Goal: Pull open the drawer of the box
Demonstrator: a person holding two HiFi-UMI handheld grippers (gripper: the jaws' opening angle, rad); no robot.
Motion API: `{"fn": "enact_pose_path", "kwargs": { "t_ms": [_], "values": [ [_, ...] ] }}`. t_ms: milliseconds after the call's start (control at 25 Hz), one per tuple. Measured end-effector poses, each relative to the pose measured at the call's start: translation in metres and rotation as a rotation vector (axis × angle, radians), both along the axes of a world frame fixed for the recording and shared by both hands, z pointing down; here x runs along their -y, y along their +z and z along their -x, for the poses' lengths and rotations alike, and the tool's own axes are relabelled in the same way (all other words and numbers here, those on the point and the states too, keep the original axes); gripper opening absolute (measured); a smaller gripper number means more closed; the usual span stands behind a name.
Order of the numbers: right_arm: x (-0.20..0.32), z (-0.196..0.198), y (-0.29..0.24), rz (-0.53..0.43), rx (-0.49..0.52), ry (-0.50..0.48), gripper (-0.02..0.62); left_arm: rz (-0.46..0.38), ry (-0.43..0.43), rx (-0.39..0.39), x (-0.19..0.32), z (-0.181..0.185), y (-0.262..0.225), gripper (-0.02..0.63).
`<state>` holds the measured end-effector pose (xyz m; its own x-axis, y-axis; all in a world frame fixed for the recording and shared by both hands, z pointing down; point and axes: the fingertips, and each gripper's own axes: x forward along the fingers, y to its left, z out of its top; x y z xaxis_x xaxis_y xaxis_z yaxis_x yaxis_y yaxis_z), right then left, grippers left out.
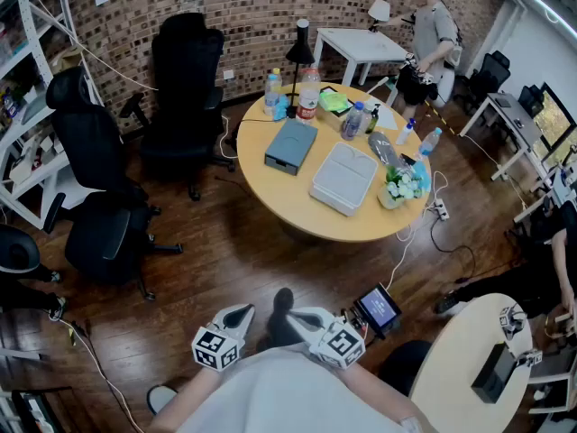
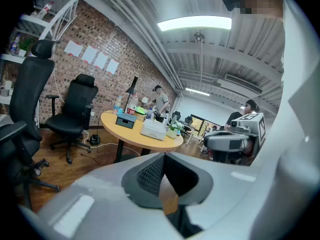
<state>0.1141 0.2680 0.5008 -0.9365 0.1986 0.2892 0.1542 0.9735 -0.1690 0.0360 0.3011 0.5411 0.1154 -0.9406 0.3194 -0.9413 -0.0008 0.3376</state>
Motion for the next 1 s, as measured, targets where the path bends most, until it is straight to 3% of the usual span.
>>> {"fn": "enact_pose_path", "kwargs": {
  "t_ms": [280,640,1000],
  "values": [
    [0.040,0.020,0.002,0.017,0.007,-0.004,0.006,0.026,0.024,0.011,0.039,0.013,-0.006,0.005],
    [0.108,0.062,-0.003,0.005,0.010,0.021,0.006,-0.009,0.081,0.054,0.117,0.048,-0.032,0.005],
    [0.170,0.107,-0.007,-0.035,-0.010,-0.026,0.006,0.046,0.068,0.072,0.168,0.090,-0.024,0.005]
  ]
}}
